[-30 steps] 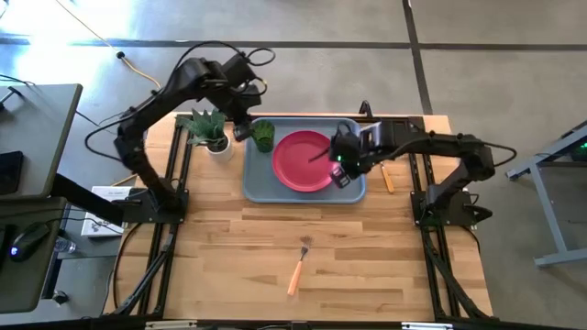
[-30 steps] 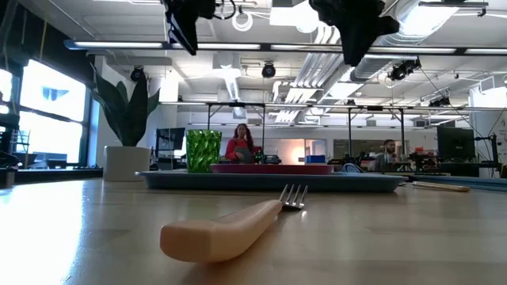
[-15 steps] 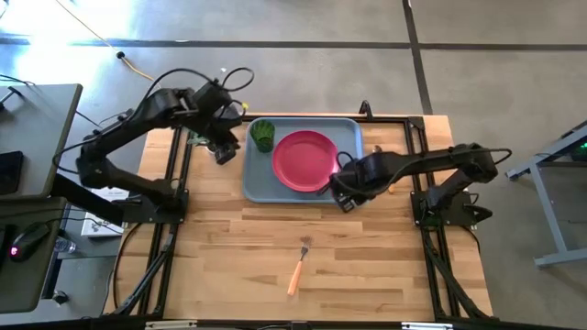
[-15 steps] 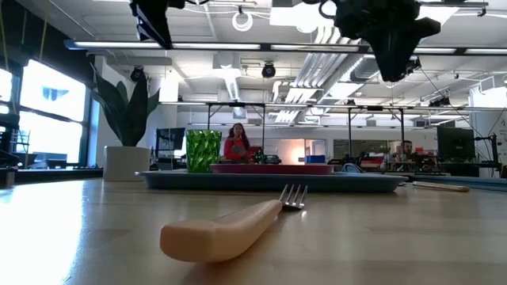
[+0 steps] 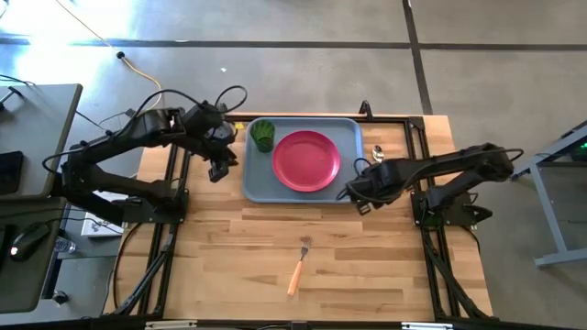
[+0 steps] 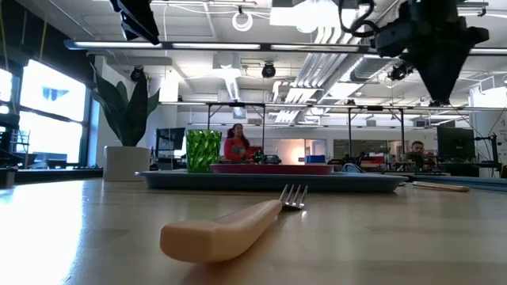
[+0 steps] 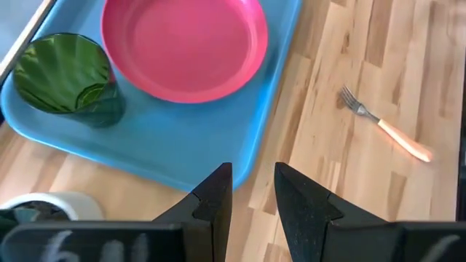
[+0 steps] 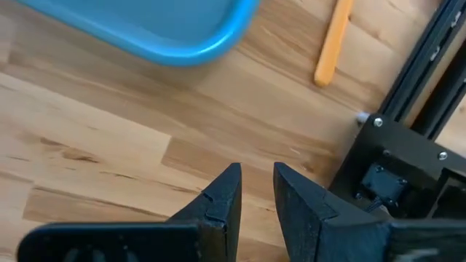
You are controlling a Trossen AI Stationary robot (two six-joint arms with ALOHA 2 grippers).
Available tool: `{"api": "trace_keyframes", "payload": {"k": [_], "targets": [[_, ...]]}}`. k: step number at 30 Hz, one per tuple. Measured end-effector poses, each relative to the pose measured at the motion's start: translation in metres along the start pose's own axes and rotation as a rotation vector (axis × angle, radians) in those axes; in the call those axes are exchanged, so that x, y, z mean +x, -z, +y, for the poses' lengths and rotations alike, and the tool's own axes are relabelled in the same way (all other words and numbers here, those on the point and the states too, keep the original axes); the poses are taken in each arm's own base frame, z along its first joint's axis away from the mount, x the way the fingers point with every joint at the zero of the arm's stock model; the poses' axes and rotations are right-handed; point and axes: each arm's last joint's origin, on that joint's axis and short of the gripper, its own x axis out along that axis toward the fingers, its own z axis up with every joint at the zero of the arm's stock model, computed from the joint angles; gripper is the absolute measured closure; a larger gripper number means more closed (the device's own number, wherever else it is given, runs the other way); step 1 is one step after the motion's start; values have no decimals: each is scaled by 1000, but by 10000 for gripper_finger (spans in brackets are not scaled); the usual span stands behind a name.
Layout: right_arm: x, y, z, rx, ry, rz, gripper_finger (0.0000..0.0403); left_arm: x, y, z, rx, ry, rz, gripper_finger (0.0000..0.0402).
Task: Pick and place plate/cup/fork/spoon on tray
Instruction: Put the yellow spoon on the gray tray
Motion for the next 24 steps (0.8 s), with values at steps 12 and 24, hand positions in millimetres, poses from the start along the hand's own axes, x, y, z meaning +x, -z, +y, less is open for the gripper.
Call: {"api": "trace_keyframes", "payload": {"k": [12,24], "targets": [[15,4,-55,132,-184,-67,330,2,-7,-3,2,12,-85,310],[34,-15,-66,101,-138,-141,270,2,-8,-3,-21,11,-92,309]]}}
